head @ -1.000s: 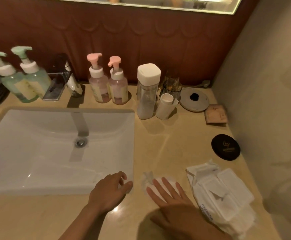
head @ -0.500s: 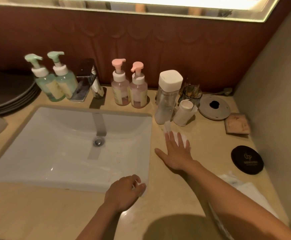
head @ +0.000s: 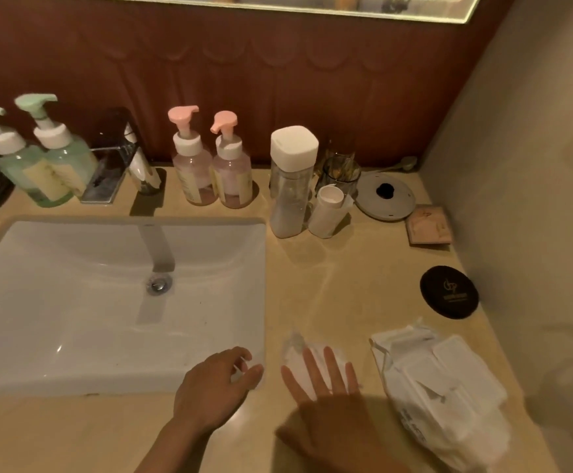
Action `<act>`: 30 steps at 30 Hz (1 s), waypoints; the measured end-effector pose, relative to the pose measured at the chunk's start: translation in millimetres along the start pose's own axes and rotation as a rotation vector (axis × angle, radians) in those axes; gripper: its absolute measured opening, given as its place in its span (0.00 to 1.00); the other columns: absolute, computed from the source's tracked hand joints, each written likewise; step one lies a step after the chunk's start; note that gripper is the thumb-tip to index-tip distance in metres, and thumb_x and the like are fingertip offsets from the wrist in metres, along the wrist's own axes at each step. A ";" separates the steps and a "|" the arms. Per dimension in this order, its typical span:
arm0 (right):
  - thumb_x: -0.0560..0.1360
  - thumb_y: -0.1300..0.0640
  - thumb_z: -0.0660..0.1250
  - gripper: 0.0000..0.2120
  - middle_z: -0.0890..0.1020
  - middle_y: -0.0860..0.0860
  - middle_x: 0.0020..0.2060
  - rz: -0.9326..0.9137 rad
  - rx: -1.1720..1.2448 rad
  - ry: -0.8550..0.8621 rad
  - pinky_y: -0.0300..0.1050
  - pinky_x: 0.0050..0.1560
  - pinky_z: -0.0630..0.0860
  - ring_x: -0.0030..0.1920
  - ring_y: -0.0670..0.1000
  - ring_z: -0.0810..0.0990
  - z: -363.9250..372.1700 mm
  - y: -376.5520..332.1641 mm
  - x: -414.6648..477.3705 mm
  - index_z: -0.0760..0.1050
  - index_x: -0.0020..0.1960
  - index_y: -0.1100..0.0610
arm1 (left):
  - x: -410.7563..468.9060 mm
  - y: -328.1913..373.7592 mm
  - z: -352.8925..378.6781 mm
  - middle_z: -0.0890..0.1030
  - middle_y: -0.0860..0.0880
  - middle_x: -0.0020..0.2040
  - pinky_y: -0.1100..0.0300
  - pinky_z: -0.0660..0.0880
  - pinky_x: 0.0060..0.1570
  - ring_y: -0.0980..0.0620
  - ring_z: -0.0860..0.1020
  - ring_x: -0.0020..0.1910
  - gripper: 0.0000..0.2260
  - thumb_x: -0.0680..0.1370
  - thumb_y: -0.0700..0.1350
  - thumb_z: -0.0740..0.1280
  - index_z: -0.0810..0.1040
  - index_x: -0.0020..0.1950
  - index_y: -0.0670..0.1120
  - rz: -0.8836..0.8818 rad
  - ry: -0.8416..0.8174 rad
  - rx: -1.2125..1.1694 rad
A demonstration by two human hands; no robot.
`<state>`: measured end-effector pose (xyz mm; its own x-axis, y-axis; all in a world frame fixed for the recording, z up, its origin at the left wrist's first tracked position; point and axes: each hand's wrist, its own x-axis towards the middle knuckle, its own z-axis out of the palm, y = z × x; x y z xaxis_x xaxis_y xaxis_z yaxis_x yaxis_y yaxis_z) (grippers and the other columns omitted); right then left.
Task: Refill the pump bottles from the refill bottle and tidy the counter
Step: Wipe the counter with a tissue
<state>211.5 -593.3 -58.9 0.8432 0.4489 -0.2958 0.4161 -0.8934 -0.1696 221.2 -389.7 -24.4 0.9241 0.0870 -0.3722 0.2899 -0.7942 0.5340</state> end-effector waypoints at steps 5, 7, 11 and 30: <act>0.72 0.26 0.42 0.44 0.52 0.53 0.76 0.042 0.004 0.008 0.54 0.70 0.48 0.75 0.56 0.49 -9.5 22.0 -0.1 0.51 0.77 0.56 | 0.6 2.8 0.0 0.76 0.64 0.47 0.61 0.71 0.51 0.64 0.74 0.49 0.14 0.76 0.64 0.57 0.73 0.56 0.61 -0.002 0.002 -0.001; 0.72 0.25 0.41 0.46 0.61 0.54 0.75 0.161 0.018 0.015 0.51 0.69 0.48 0.75 0.56 0.54 -21.7 30.9 11.8 0.52 0.76 0.58 | 0.5 3.2 1.2 0.76 0.65 0.47 0.61 0.71 0.50 0.64 0.74 0.49 0.14 0.75 0.64 0.57 0.73 0.56 0.62 -0.010 0.003 0.006; 0.62 0.23 0.28 0.52 0.32 0.52 0.73 0.234 0.041 0.032 0.54 0.73 0.34 0.74 0.57 0.33 -53.7 54.2 37.8 0.30 0.74 0.57 | -0.8 3.1 2.6 0.77 0.65 0.45 0.61 0.71 0.50 0.66 0.74 0.48 0.13 0.75 0.64 0.59 0.74 0.55 0.62 -0.034 0.030 -0.017; 0.76 0.31 0.42 0.37 0.43 0.45 0.77 0.259 0.232 0.154 0.58 0.72 0.33 0.76 0.50 0.36 -69.5 47.4 80.7 0.39 0.77 0.49 | 12.0 -9.9 8.6 0.80 0.57 0.46 0.56 0.73 0.49 0.56 0.77 0.48 0.10 0.77 0.60 0.56 0.70 0.57 0.63 0.011 -0.003 -0.113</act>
<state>322.8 -600.8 -25.4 0.9591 0.1843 -0.2146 0.1089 -0.9407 -0.3211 227.3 -385.9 -40.7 0.9265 0.0765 -0.3683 0.3063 -0.7219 0.6205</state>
